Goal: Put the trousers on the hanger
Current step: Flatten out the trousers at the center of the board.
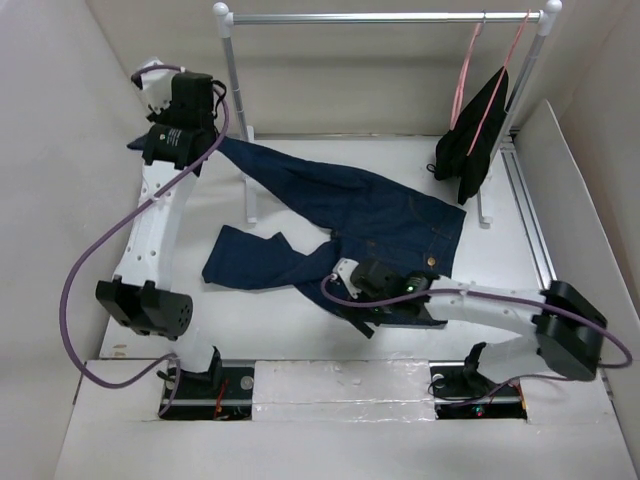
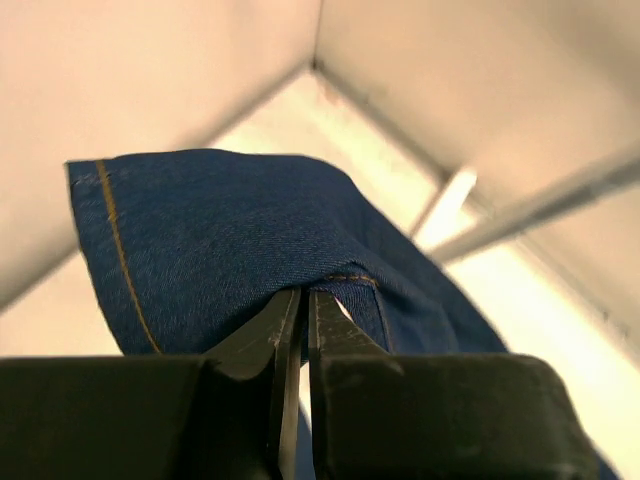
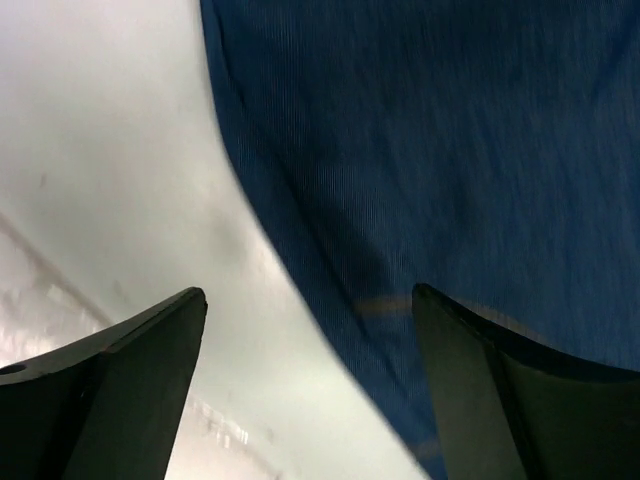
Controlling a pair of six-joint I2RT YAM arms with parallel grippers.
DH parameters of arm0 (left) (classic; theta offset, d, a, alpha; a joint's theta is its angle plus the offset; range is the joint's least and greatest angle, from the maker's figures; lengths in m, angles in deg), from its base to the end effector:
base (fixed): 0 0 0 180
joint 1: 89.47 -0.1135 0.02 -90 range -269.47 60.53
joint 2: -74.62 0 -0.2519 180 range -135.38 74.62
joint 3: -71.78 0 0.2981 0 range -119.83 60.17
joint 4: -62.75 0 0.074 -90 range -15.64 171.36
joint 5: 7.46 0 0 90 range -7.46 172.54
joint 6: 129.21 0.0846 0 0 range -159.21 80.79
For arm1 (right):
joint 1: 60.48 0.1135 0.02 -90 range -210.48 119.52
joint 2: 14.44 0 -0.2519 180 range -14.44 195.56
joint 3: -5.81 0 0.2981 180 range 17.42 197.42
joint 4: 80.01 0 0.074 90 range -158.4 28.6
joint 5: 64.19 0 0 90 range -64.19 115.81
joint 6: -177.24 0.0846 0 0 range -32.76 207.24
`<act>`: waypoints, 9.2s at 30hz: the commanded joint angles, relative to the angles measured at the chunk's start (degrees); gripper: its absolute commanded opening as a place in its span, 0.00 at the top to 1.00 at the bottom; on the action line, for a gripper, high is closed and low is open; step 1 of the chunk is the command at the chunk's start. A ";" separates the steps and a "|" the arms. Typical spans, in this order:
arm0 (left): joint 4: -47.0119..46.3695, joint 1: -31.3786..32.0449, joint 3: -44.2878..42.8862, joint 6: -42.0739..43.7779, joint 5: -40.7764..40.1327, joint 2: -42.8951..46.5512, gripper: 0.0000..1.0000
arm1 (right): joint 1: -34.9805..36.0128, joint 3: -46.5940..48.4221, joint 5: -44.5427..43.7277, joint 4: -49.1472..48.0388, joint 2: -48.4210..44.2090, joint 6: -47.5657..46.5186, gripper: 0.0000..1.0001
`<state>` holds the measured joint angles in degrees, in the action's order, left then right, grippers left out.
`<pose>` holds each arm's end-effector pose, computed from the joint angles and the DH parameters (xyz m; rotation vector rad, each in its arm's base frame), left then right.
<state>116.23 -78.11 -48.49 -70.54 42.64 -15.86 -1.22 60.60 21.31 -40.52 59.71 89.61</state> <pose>0.4107 -0.0272 0.4577 -0.7477 1.7340 0.1843 0.1664 0.2668 0.1215 -1.2232 2.3182 0.2858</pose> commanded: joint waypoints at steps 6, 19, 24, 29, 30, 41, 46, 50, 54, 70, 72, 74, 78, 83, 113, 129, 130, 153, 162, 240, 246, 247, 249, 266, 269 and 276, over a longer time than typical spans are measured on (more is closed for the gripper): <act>-3.61 -5.96 0.32 6.90 -9.76 -6.82 1.00 | -0.03 8.06 -2.09 -8.28 17.50 -5.28 0.69; -23.94 -20.14 16.47 6.81 10.29 -10.32 1.00 | 0.50 -1.25 1.24 3.75 0.84 2.28 1.00; -19.28 -20.14 17.16 5.15 11.07 -17.27 1.00 | 0.50 -2.22 -0.43 11.23 -8.21 4.83 1.00; -21.11 -20.67 26.99 -0.39 12.12 -11.76 1.00 | 0.50 -1.08 0.27 13.25 -8.58 4.92 1.00; -21.82 -20.67 30.32 -1.53 12.39 -10.52 1.00 | 0.50 -1.08 0.88 13.43 -8.76 4.92 1.00; -13.11 -26.38 33.24 -8.66 7.46 0.27 1.00 | -0.03 3.49 -2.63 27.12 -22.99 8.53 1.00; -15.24 -27.00 38.17 -9.18 9.76 5.48 1.00 | -0.03 5.24 0.80 29.42 -25.55 7.04 1.00; -18.18 -27.00 41.94 -8.23 17.98 9.86 1.00 | 0.50 8.67 0.90 35.04 -24.84 5.63 1.00; -21.65 -26.47 36.96 -7.96 27.77 10.85 1.00 | -0.03 9.03 -0.87 33.47 -25.72 3.34 1.00; -15.32 -41.68 52.41 -4.80 25.56 12.61 0.80 | -0.72 16.49 5.46 39.89 -24.33 -1.66 0.23; -15.15 -41.68 51.71 -3.74 25.75 13.04 0.69 | -3.70 17.90 5.63 37.17 -22.92 -4.21 0.20; -16.81 -41.68 52.06 -3.21 27.59 16.45 0.67 | -9.04 17.47 7.81 32.80 -21.07 -6.58 0.20; -17.96 -34.93 51.88 -2.51 27.51 21.82 0.66 | -21.15 13.45 8.71 22.77 -19.75 -8.78 0.74; -21.74 -30.78 53.56 -0.93 27.50 19.76 0.14 | -40.07 10.44 16.16 8.55 -15.54 -9.14 0.98; -27.63 -19.70 47.94 -0.48 29.00 -13.41 1.00 | -68.84 9.99 12.14 -16.81 21.22 9.14 1.00; -22.71 -12.50 32.45 3.03 27.51 -8.77 0.37 | -75.52 26.95 11.24 -11.97 18.32 5.45 0.13; -21.58 -12.50 33.07 3.21 27.42 -4.66 0.36 | -75.00 27.57 13.17 -10.58 17.88 4.67 0.07; -11.19 2.36 22.63 -1.80 25.05 29.04 0.89 | 14.19 26.94 11.79 -8.20 18.26 -8.34 0.23; -10.93 2.36 22.88 -1.45 24.26 29.30 0.88 | 23.26 39.18 4.85 -1.07 33.69 -12.48 0.19; -7.15 70.21 32.90 0.40 18.99 -11.02 0.50 | -56.63 11.76 34.90 11.06 -25.02 -11.95 0.52; -6.80 70.74 31.76 -0.74 14.68 -15.16 0.58 | -55.40 11.67 38.76 10.35 -25.63 -12.04 0.52; -6.71 70.74 31.76 -1.01 14.15 -15.43 0.61 | -54.88 11.67 39.12 10.27 -25.90 -12.04 0.52; -6.71 70.74 32.11 -1.10 13.62 -16.39 0.65 | -54.35 11.58 39.65 10.09 -26.33 -11.78 0.52; 11.03 70.74 33.51 -17.08 -6.49 -12.46 1.00 | -51.53 13.25 44.31 7.01 -26.25 -10.11 0.52; 17.36 68.11 34.56 -23.76 -8.00 -3.52 1.00 | -51.53 12.29 44.39 6.22 -25.99 -9.67 0.52; 13.97 45.02 39.14 -19.41 -5.81 20.84 1.00 | -49.95 9.04 43.69 3.59 -25.11 -8.44 0.52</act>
<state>129.08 -23.89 -11.05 -90.65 39.40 -4.19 -52.36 71.14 64.20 -32.74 34.42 80.21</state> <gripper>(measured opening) 0.006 0.481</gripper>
